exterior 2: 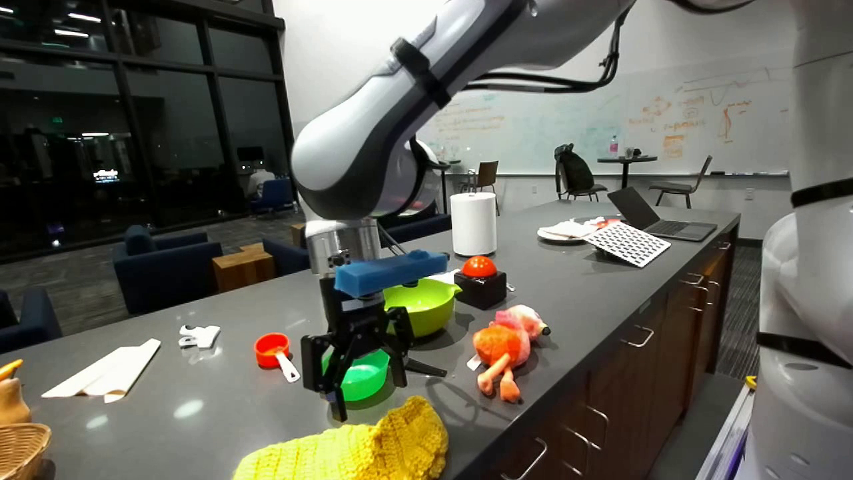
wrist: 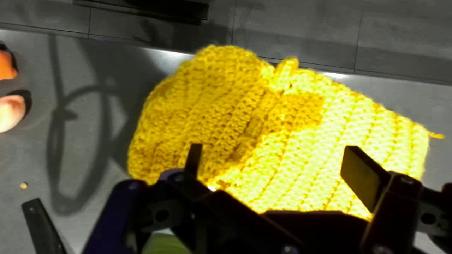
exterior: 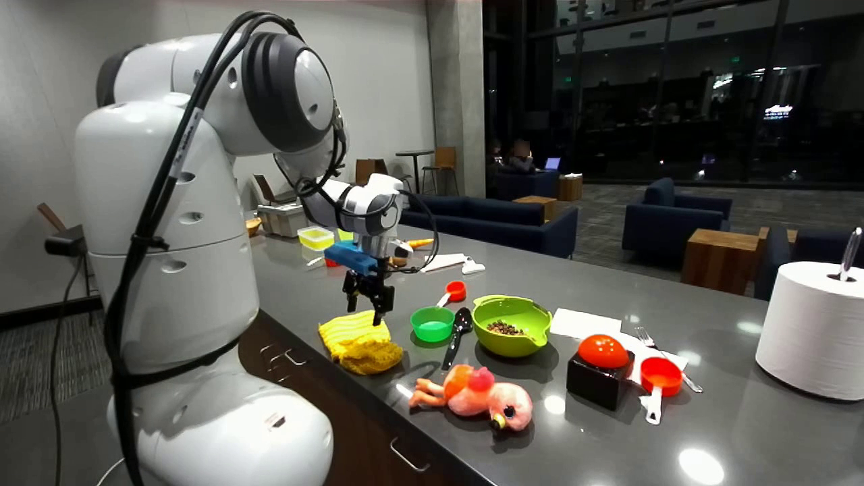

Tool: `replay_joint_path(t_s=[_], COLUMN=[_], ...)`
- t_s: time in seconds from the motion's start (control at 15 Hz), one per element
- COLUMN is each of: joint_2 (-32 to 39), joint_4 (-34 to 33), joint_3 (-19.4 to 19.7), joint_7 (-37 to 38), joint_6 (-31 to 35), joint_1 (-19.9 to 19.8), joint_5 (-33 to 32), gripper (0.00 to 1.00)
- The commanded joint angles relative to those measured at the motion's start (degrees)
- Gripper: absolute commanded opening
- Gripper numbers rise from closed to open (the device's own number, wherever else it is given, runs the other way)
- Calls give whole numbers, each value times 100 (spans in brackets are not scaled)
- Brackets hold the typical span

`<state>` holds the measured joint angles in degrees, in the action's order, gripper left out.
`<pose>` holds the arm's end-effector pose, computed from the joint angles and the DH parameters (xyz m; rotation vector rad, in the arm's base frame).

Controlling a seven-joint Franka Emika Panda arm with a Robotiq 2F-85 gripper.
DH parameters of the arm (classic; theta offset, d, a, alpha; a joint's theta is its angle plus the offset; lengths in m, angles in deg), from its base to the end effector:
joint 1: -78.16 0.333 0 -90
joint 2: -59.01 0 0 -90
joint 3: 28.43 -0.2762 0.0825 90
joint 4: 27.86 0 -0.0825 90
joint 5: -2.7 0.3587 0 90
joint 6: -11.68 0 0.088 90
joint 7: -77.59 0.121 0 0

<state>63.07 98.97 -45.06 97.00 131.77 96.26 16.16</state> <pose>0.3961 0.2922 0.2979 -3.0053 -0.1976 0.3971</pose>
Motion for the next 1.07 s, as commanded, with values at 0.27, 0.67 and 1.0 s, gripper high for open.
replay_joint_path(t_s=[0.27, 0.67, 1.0], joint_2=[1188, 2319, 3018], joint_4=[-1217, -2371, -3366], joint_3=[-268, -79, 196], joint_7=[1218, 1269, 1618], joint_6=[137, 29, -316], joint_1=[639, 1126, 1617], joint_5=[-620, -1008, -1319], gripper=[100, 100, 97])
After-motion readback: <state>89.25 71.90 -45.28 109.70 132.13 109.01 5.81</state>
